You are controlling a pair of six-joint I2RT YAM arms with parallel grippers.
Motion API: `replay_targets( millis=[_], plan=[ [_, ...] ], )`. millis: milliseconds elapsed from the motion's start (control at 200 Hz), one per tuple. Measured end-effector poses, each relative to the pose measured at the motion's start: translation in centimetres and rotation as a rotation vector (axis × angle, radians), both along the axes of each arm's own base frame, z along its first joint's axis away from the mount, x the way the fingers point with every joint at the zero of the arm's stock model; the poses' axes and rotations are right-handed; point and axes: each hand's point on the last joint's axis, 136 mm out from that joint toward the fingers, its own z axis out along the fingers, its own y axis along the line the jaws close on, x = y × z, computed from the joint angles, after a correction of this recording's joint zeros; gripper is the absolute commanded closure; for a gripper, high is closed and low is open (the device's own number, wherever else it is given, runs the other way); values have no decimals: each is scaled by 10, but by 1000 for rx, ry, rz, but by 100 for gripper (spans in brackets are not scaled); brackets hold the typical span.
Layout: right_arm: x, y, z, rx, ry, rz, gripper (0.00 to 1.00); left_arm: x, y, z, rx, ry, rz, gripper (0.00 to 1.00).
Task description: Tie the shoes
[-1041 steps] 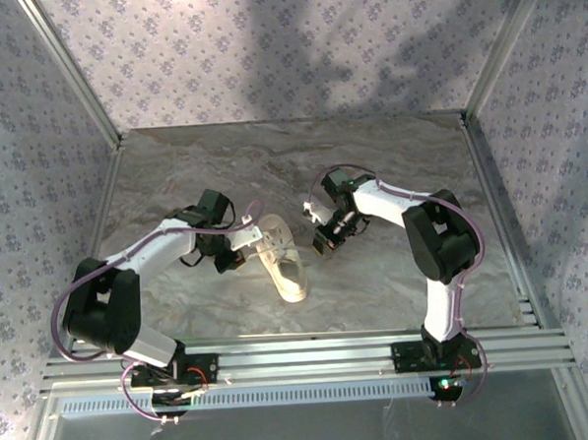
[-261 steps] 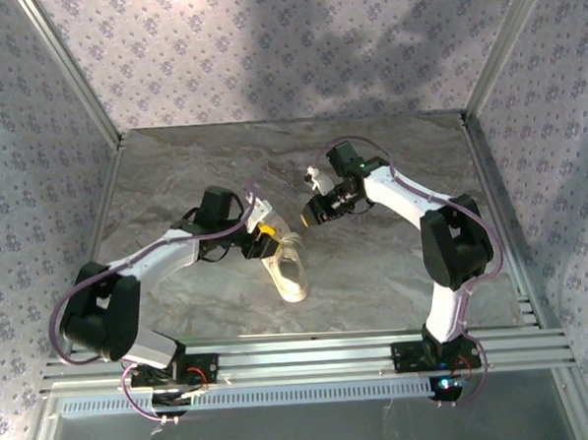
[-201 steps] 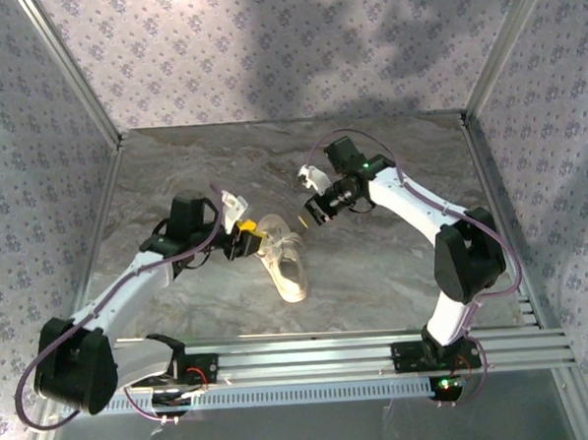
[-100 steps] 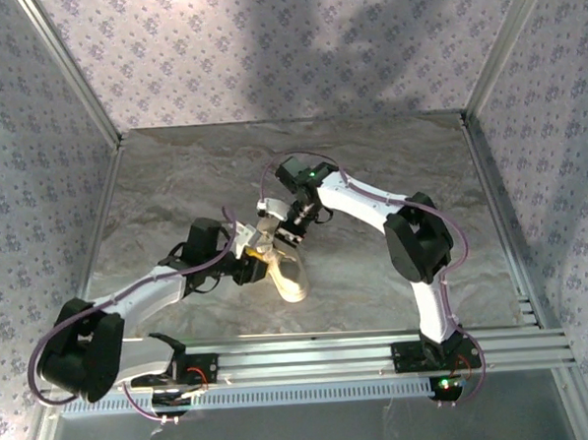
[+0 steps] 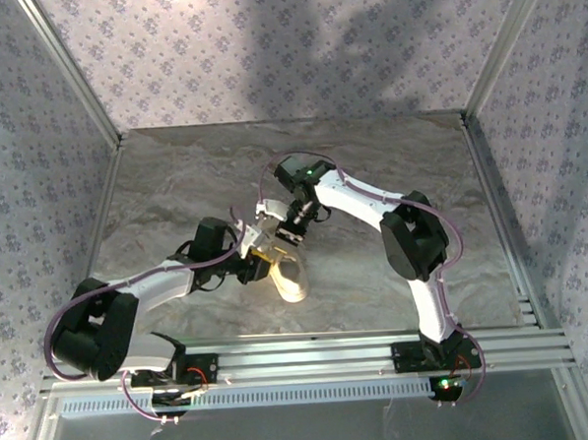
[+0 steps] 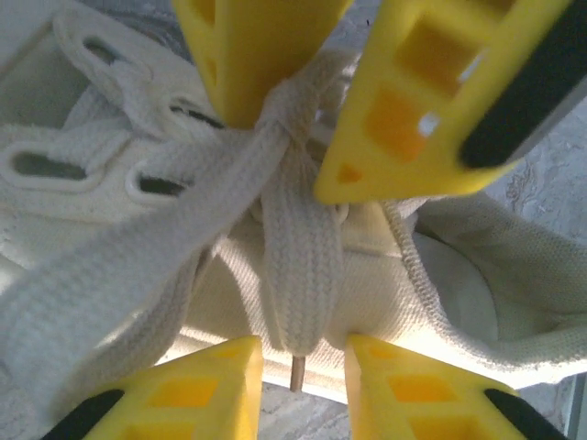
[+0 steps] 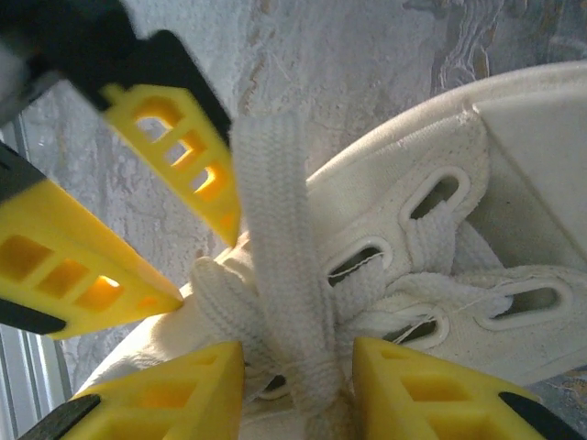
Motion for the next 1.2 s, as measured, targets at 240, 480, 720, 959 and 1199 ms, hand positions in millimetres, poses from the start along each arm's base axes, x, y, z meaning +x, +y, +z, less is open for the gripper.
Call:
replay_targets(
  millis=[240,480,720,959,1199],
  plan=[
    [2,0,-6,-20,-10,6,71,0,3,13,14,-36,-5,100],
    [2,0,-6,-25,-23,17,76,-1,11,34,27,-105,31,100],
    [3,1,-6,-27,-33,22,79,-3,22,40,64,-113,91,100],
    [3,0,-8,-32,-33,21,80,-3,35,45,94,-114,163,100],
    [4,0,-8,-33,-34,20,80,4,41,53,110,-103,230,100]
  ],
)
